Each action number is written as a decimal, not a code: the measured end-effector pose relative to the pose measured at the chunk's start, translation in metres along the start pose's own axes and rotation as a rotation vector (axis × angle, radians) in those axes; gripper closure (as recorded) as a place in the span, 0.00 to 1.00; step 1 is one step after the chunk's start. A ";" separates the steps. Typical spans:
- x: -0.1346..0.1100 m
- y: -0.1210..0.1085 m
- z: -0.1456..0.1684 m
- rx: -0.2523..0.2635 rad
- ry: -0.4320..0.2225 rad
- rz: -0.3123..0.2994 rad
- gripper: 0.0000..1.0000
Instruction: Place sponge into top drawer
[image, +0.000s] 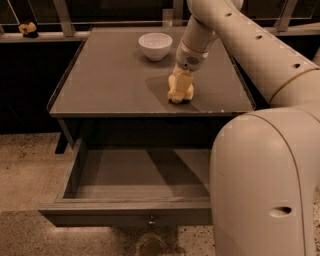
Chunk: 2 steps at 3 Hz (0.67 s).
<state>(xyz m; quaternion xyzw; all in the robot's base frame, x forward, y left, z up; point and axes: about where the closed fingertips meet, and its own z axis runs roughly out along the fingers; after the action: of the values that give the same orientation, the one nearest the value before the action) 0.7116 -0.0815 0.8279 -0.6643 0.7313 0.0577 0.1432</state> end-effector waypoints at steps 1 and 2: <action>0.000 0.000 0.001 0.000 0.000 0.000 1.00; -0.001 0.000 -0.002 0.000 0.000 0.000 1.00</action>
Offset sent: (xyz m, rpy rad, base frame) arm -0.0638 -0.0205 -0.0065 -0.0229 -0.0114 -0.0451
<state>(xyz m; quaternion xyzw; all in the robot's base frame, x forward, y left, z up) 0.7119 -0.0811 0.8299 -0.6644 0.7312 0.0576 0.1434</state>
